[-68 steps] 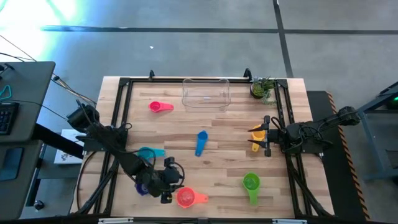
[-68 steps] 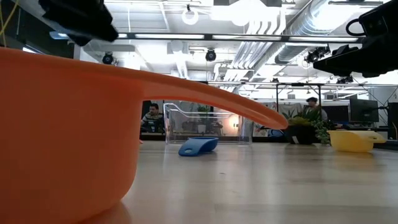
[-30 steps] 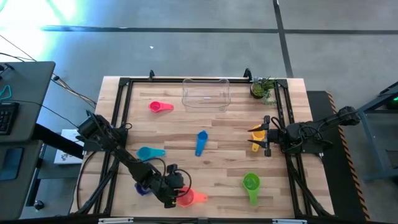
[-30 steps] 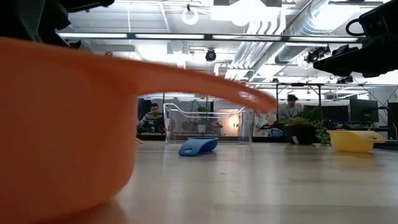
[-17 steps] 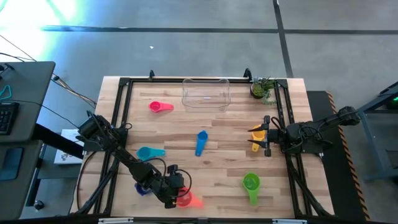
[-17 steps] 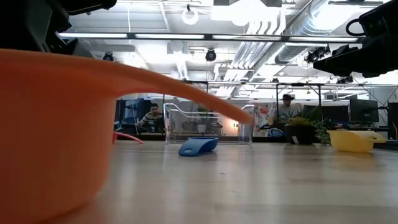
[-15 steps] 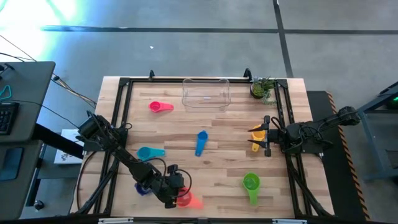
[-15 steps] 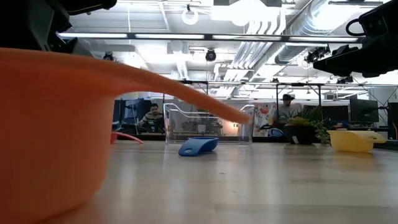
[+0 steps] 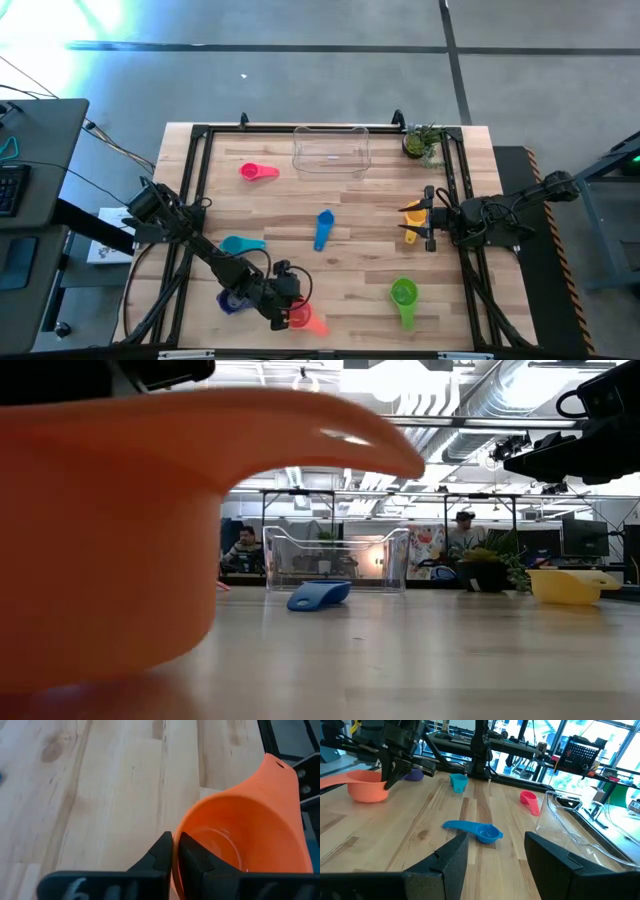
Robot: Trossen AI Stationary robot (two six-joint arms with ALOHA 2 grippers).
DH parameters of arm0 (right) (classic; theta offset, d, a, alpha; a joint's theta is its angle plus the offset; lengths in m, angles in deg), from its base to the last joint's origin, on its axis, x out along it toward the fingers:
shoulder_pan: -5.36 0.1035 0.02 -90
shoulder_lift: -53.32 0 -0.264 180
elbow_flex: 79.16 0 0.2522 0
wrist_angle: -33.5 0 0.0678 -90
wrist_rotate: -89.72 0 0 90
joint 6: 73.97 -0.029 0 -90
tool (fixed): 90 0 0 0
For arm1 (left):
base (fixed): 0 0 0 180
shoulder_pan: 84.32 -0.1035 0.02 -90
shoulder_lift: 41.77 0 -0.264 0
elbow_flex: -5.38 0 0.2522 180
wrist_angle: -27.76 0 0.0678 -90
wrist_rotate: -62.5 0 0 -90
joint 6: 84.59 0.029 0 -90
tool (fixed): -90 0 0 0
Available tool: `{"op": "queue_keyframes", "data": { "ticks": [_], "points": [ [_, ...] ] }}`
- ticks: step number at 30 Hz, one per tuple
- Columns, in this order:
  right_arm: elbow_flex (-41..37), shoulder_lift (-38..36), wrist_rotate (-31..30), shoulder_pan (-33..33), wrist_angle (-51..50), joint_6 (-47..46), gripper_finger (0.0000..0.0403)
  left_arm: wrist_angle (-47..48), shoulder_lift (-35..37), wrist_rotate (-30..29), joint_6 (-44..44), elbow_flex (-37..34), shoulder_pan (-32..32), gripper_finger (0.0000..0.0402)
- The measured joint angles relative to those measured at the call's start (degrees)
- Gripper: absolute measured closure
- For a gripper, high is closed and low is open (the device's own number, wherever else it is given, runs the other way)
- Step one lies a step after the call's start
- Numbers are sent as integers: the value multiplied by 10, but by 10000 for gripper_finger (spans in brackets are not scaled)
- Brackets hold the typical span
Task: Nest measuring cups in basket
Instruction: Move the orange measuring cup to the table bottom center
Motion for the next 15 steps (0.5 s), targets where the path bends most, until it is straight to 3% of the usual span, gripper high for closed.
{"op": "queue_keyframes", "data": {
  "ticks": [15],
  "points": [
    [0, 0, 0, 0, 0, 0, 214, -8, 4, 23, 6, 0, -81, 388]
  ]
}}
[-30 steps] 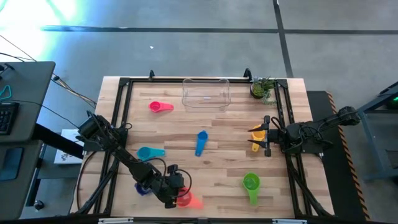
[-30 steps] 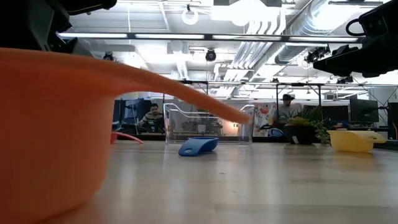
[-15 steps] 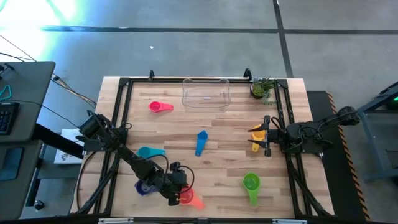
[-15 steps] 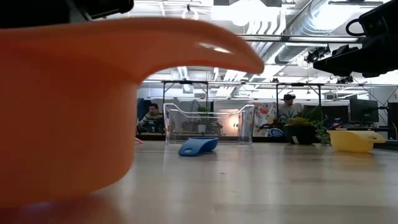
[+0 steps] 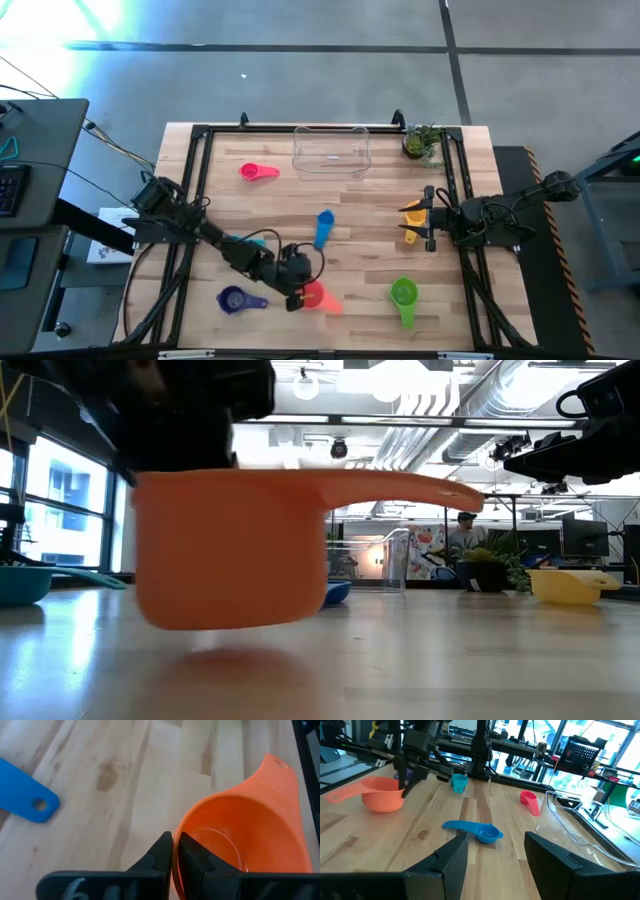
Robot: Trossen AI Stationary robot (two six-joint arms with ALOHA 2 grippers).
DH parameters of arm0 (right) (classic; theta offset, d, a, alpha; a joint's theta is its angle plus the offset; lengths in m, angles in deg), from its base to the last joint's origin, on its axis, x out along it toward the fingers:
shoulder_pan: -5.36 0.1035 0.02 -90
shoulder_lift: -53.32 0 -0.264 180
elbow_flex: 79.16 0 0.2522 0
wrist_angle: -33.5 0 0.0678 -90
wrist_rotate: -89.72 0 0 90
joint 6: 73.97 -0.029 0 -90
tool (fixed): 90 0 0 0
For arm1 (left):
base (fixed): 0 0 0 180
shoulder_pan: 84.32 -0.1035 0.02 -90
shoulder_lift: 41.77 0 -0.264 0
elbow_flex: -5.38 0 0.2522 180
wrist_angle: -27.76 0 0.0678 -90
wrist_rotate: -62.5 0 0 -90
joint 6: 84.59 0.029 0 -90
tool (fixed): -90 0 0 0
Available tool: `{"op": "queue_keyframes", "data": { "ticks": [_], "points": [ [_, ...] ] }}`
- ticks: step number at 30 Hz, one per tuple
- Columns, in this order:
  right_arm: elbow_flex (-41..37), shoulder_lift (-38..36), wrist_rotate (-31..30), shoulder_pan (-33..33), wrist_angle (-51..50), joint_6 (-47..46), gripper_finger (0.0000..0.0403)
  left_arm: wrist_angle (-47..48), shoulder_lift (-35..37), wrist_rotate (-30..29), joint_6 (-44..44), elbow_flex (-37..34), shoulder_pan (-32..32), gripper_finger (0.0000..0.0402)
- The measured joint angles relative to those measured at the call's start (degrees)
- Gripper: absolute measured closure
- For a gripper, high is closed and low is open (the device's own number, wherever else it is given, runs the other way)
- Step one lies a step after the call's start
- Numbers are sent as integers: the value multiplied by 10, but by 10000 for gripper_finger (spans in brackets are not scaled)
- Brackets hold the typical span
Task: Nest measuring cups in basket
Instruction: Move the orange measuring cup to the table bottom center
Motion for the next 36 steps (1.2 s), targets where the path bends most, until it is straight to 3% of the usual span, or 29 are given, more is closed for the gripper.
{"op": "queue_keyframes", "data": {
  "ticks": [20, 36],
  "points": [
    [0, 0, 0, 0, 0, 0, 214, 4, 0, 5, 4, 0, -21, 386],
    [0, 0, 0, 0, 0, 0, 214, 0, -1, 5, 4, 0, -22, 330]
  ]
}}
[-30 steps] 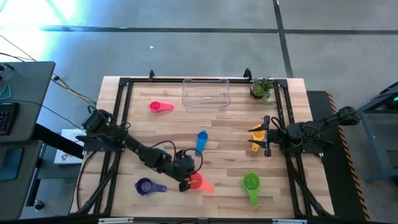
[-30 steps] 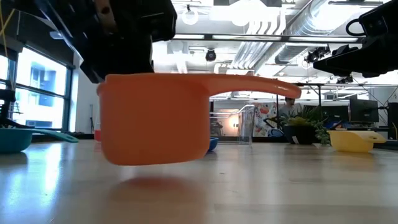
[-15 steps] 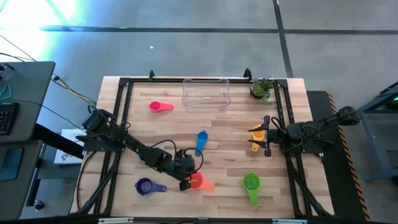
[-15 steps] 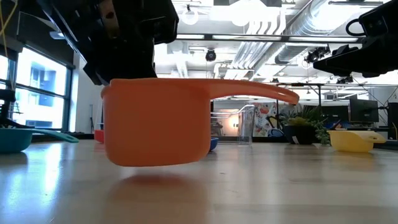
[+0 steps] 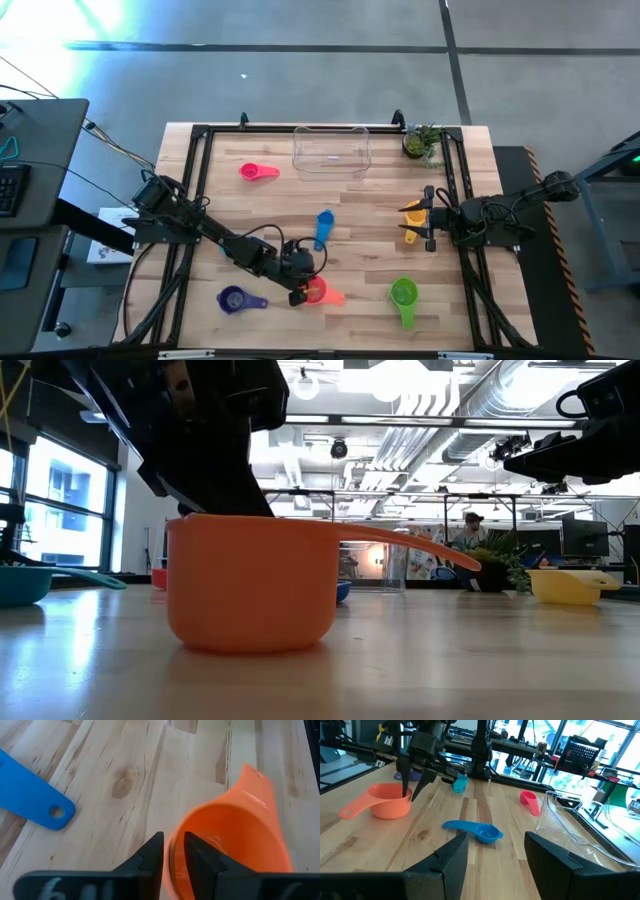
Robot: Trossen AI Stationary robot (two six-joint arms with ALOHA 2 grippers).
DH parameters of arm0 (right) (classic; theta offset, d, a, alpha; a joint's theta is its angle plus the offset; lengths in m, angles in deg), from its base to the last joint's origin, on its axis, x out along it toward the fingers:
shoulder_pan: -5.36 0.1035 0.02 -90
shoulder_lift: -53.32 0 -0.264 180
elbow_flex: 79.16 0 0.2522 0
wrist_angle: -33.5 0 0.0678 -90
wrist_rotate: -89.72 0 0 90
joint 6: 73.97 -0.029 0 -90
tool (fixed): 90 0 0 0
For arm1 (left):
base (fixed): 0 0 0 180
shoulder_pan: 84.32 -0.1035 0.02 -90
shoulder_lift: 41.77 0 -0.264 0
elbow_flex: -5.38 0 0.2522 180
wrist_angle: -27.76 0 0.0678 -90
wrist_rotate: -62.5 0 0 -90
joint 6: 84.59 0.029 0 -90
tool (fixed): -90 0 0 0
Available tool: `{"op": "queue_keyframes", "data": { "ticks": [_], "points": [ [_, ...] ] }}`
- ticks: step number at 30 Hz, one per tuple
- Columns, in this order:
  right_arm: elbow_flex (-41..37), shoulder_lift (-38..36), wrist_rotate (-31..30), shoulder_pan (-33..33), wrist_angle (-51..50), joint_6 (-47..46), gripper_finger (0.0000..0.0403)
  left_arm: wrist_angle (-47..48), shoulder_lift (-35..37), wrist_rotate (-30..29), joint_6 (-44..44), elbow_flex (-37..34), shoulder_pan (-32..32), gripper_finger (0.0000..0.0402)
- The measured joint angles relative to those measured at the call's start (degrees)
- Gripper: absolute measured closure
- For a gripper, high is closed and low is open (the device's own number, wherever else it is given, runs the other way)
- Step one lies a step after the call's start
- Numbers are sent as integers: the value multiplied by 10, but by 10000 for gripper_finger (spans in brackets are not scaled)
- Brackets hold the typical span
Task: Nest measuring cups in basket
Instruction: Move the orange measuring cup to the table bottom center, then stack the green measuring cup in the orange measuring cup
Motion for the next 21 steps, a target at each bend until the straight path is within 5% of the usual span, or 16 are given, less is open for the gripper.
{"op": "queue_keyframes", "data": {
  "ticks": [11, 21],
  "points": [
    [0, 0, 0, 0, 1, 0, 214, 9, 24, -1, 10, 1, -1, 263],
    [0, 0, 0, 0, 0, 0, 214, 31, 111, -7, 74, 0, -7, 254]
  ]
}}
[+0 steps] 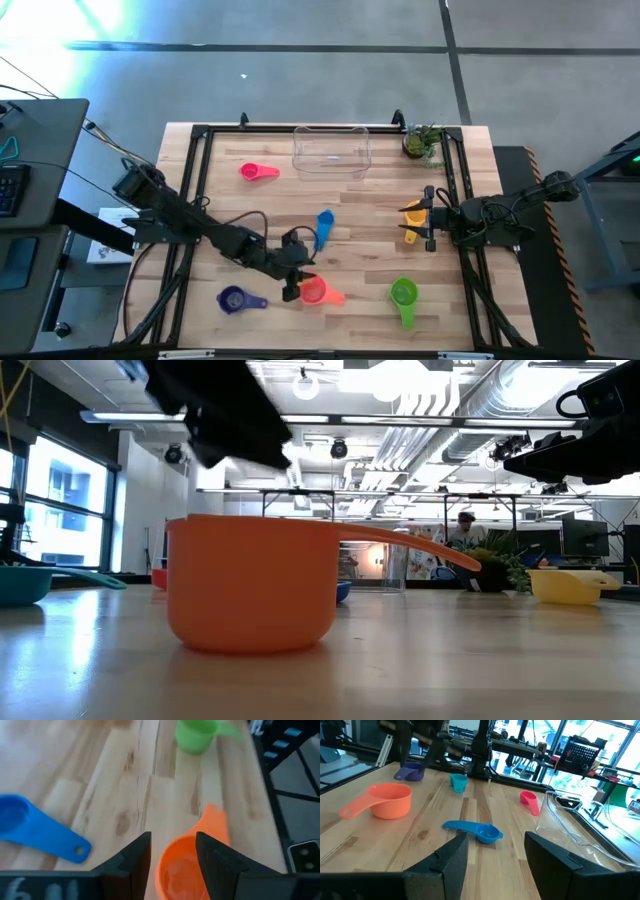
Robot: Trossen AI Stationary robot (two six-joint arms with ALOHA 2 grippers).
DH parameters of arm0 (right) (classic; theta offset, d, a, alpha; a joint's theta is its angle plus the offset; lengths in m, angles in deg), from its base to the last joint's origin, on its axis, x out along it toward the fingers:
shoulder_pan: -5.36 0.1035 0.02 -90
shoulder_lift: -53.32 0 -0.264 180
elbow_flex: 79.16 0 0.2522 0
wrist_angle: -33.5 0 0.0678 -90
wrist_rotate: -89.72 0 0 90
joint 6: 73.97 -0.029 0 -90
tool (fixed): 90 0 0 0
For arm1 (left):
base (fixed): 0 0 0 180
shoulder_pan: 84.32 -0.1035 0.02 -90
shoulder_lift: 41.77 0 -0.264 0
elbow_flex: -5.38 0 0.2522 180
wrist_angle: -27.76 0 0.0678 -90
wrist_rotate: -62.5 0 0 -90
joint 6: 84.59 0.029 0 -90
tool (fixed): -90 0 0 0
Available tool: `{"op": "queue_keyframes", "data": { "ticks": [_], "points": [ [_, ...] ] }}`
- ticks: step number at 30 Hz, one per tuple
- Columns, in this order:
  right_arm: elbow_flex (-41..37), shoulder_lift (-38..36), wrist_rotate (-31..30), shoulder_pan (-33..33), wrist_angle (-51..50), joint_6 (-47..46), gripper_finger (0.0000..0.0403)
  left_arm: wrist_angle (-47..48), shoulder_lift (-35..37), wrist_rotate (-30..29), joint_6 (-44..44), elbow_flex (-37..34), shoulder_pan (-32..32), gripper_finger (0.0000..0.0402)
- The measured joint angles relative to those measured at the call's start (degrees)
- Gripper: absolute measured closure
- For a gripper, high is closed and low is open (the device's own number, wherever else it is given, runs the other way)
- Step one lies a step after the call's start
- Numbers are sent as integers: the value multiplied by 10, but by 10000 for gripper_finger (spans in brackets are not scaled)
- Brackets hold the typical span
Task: Nest measuring cups in basket
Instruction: Stack the green measuring cup in the orange measuring cup
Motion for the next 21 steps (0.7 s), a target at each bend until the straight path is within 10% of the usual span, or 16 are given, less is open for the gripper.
{"op": "queue_keyframes", "data": {
  "ticks": [21],
  "points": [
    [0, 0, 0, 0, 0, 0, 214, 53, 235, 0, 102, 0, -50, 254]
  ]
}}
